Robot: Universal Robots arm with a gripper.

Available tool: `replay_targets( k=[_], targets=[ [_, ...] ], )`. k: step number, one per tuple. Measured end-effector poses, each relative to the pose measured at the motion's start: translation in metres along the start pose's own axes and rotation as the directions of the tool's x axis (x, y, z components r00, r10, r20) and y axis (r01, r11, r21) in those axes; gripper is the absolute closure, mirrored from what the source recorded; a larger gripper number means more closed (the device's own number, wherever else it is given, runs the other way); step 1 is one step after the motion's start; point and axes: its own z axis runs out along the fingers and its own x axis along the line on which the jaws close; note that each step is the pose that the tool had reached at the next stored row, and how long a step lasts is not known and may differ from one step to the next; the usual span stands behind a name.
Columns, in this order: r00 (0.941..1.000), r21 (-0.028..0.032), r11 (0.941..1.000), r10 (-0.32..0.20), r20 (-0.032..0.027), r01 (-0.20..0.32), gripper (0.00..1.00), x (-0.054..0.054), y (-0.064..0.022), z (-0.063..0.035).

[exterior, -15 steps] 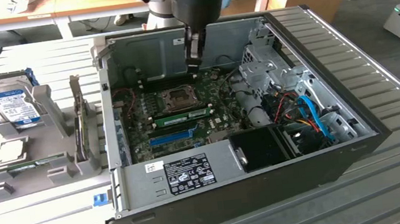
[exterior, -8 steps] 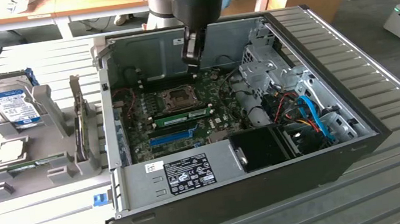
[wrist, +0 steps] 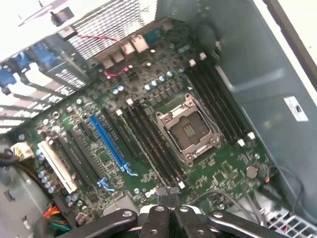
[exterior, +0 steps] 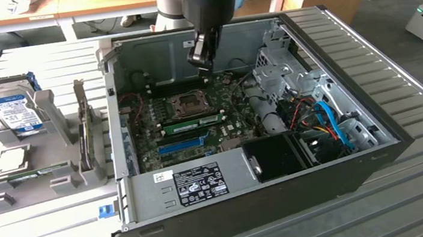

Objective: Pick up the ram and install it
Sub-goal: 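Press down the ram until it locks into place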

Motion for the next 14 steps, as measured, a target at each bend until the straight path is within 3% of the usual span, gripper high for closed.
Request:
replay_targets(
  k=[4,7,10,14],
  targets=[
    [0.9976,0.0057,0.9976,0.069,0.0029,-0.07,0.89,0.0,0.0,0.0],
    [0.9926,0.0099,0.9926,0.121,0.0054,-0.121,0.89,0.0,0.0,0.0],
    [0.9856,0.0141,0.9855,0.169,0.0079,-0.169,0.89,0.0,0.0,-0.0001],
    [0.9708,0.0194,0.9707,0.239,0.012,-0.24,0.89,0.0,0.0,0.0]
  ],
)
